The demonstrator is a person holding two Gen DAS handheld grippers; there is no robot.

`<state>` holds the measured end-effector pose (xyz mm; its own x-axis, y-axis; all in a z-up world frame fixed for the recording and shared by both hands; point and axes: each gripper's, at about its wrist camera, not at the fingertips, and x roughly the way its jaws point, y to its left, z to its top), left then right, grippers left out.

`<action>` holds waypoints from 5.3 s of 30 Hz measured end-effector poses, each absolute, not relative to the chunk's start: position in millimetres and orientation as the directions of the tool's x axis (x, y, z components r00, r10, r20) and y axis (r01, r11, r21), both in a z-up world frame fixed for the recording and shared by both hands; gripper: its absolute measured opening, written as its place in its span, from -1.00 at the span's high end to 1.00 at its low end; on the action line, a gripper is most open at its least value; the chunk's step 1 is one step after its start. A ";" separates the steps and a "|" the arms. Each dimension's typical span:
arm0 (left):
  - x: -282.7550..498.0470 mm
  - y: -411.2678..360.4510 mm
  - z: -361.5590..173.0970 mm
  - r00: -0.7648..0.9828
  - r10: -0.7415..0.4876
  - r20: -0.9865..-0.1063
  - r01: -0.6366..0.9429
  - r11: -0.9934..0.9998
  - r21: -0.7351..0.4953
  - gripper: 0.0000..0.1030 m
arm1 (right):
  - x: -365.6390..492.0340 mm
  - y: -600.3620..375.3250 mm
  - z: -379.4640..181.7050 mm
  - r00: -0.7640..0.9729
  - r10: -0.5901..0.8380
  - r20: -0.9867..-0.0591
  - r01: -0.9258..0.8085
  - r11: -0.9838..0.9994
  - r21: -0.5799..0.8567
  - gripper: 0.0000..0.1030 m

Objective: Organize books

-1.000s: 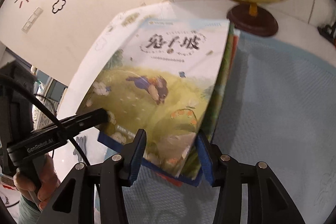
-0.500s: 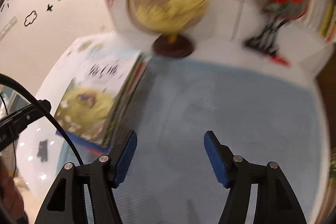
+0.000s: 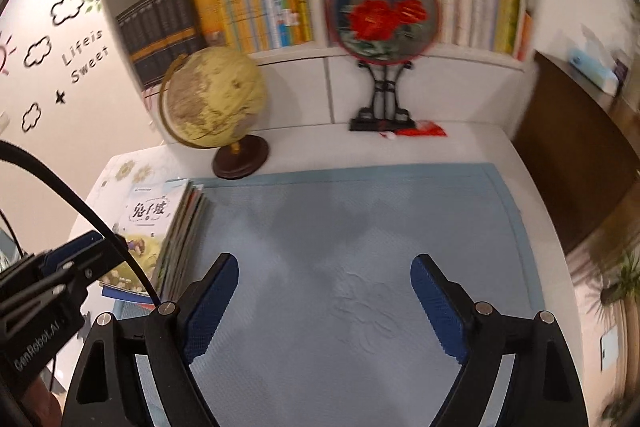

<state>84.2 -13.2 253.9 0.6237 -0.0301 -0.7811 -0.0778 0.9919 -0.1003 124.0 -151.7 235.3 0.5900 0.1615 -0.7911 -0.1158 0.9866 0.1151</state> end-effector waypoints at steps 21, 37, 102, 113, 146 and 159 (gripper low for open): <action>69.2 -60.6 263.6 0.632 0.024 -0.774 -0.110 0.992 -0.060 0.47 | 115.0 -194.5 261.4 0.650 0.242 -0.721 -0.126 0.969 0.212 -0.68; 71.0 -72.4 258.9 0.627 0.029 -0.778 -0.108 0.993 -0.051 0.47 | 106.8 -195.5 259.1 0.656 0.181 -0.733 -0.120 0.983 0.136 -0.69; 169.5 -64.9 33.9 0.406 0.214 -0.888 -0.205 0.969 0.140 0.47 | 175.1 -216.4 58.7 0.507 0.052 -0.860 -0.124 0.992 -0.013 -0.69; 158.8 -76.6 29.2 0.449 0.273 -0.851 -0.206 0.958 0.198 0.47 | 157.1 -226.0 18.2 0.442 0.017 -0.897 -0.127 0.991 -0.044 -0.69; 113.4 -69.7 20.5 0.481 0.093 -0.872 -0.220 0.975 -0.018 -0.94 | 126.6 -247.5 15.4 0.462 0.048 -0.886 -0.120 0.993 -0.008 -1.00; 111.6 -72.8 16.4 0.547 0.113 -0.829 -0.214 0.977 -0.008 -1.00 | 117.7 -245.7 13.1 0.496 0.044 -0.867 -0.140 0.990 -0.030 -1.00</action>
